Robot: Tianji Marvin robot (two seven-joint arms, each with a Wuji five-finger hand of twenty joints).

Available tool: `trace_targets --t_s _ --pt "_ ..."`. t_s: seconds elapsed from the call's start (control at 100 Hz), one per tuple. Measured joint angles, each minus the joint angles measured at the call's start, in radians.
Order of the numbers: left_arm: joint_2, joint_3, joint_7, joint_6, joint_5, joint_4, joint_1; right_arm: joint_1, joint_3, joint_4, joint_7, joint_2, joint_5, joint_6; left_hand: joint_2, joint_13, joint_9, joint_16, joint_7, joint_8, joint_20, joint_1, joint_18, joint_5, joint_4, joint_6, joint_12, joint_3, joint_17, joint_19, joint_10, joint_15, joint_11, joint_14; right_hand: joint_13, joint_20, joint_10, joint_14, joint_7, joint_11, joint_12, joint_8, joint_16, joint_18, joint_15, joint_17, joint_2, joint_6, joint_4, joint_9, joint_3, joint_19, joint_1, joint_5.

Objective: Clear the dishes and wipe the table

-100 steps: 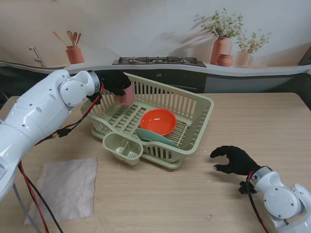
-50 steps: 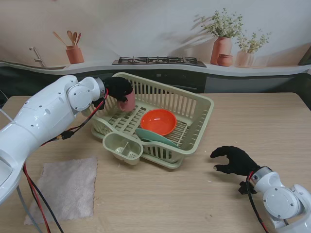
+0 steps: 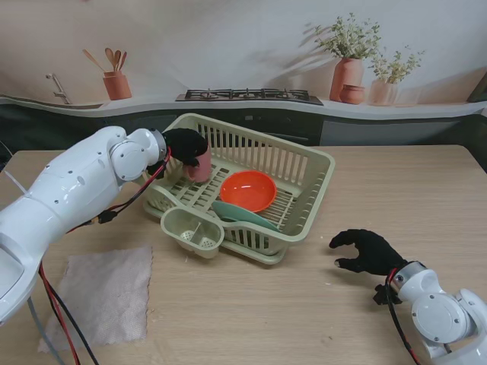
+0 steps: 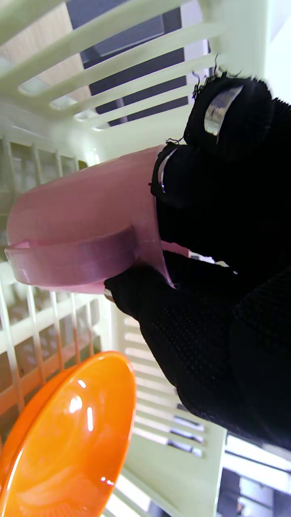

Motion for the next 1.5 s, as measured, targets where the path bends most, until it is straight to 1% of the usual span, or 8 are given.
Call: trace_targets --t_s 0.24,0.5,0.57,0.88,1.15,1.17,1.25,1.5 --pt "-0.008 0.023 0.003 0.011 -0.004 0.014 0.000 0.000 0.000 0.002 -0.002 0.000 0.000 -0.001 0.000 -0.024 0.000 -0.050 0.000 -0.061 0.031 0.001 0.025 0.000 0.000 -0.002 -0.011 0.000 -0.038 -0.024 0.000 -0.065 -0.028 0.023 0.000 0.000 0.000 0.000 0.000 0.000 0.000 0.000 0.000 0.000 0.000 0.000 0.000 0.000 0.000 0.000 0.000 0.000 0.000 0.000" --pt "-0.005 0.013 -0.014 0.042 -0.004 -0.002 0.014 0.001 -0.002 0.003 -0.002 0.000 0.000 -0.001 0.023 -0.067 0.001 -0.137 -0.100 -0.238 0.061 0.024 0.077 0.013 0.003 -0.015 -0.019 -0.014 -0.105 -0.140 0.000 -0.149 -0.149 0.077 0.000 0.000 0.000 0.000 0.000 0.000 0.000 0.000 0.000 0.000 0.000 0.000 0.000 0.000 0.000 0.000 0.000 0.000 0.000 0.000" --pt "-0.003 0.007 -0.018 0.044 -0.004 -0.010 0.018 0.001 -0.003 0.003 -0.002 0.000 0.000 -0.001 0.023 -0.112 0.001 -0.163 -0.120 -0.265 0.116 0.032 0.081 0.016 0.004 -0.016 -0.020 -0.014 -0.160 -0.209 0.001 -0.193 -0.196 0.092 0.000 0.000 0.000 0.000 0.000 0.000 0.000 0.000 0.000 0.000 0.000 0.000 0.000 0.000 0.000 0.000 0.000 0.000 0.000 0.000" --pt "0.014 -0.014 -0.022 0.038 0.020 -0.039 0.035 0.003 -0.005 0.007 -0.002 0.000 0.000 -0.003 0.026 -0.258 -0.098 -0.191 -0.175 -0.278 0.208 -0.039 0.082 0.013 0.031 -0.053 -0.052 0.017 -0.322 -0.300 -0.002 -0.298 -0.222 0.126 0.000 0.001 0.000 0.000 0.000 0.000 0.000 0.000 0.000 0.000 0.000 0.000 0.000 0.000 0.000 0.000 0.000 -0.001 0.000 0.000" --pt "0.016 -0.027 -0.021 0.010 0.022 -0.039 0.038 0.004 -0.009 0.009 -0.002 0.000 0.000 -0.003 0.022 -0.373 -0.183 -0.216 -0.238 -0.280 0.211 -0.102 0.082 -0.029 0.032 -0.079 -0.078 0.015 -0.507 -0.424 -0.008 -0.393 -0.224 0.129 0.000 0.001 0.000 0.000 0.000 0.000 0.000 0.000 0.000 0.000 0.000 0.000 0.000 0.000 0.000 0.000 0.000 -0.001 0.000 0.000" --pt "0.016 -0.029 -0.021 0.008 0.023 -0.039 0.039 0.004 -0.009 0.009 -0.002 0.000 0.000 -0.003 0.022 -0.379 -0.196 -0.216 -0.242 -0.275 0.211 -0.110 0.081 -0.036 0.032 -0.080 -0.080 0.015 -0.523 -0.435 -0.036 -0.393 -0.228 0.128 0.000 0.001 0.000 0.000 0.000 0.000 0.000 0.000 0.000 0.000 0.000 0.000 0.000 0.000 0.000 0.000 0.000 -0.001 0.000 0.000" --pt "0.019 -0.040 -0.020 0.004 0.032 -0.047 0.046 0.004 -0.010 0.009 -0.002 0.000 0.000 -0.003 0.022 -0.408 -0.205 -0.217 -0.248 -0.265 0.211 -0.131 0.081 -0.036 0.032 -0.088 -0.089 0.015 -0.579 -0.465 -0.044 -0.403 -0.233 0.127 0.000 0.001 0.000 0.000 0.000 0.000 0.000 0.000 0.000 0.000 0.000 0.000 0.000 0.000 0.000 0.000 0.000 -0.001 0.000 0.000" --pt "0.036 -0.085 -0.023 0.004 0.078 -0.090 0.070 0.005 -0.010 0.010 -0.003 0.000 0.000 -0.003 0.024 -0.457 -0.264 -0.217 -0.285 -0.252 0.212 -0.155 0.081 -0.075 0.031 -0.095 -0.091 0.020 -0.633 -0.479 -0.048 -0.421 -0.246 0.123 0.000 0.001 0.000 0.000 0.000 0.000 0.000 0.000 0.000 0.000 0.000 -0.001 0.000 0.000 0.000 0.000 0.000 -0.001 0.000 0.000"
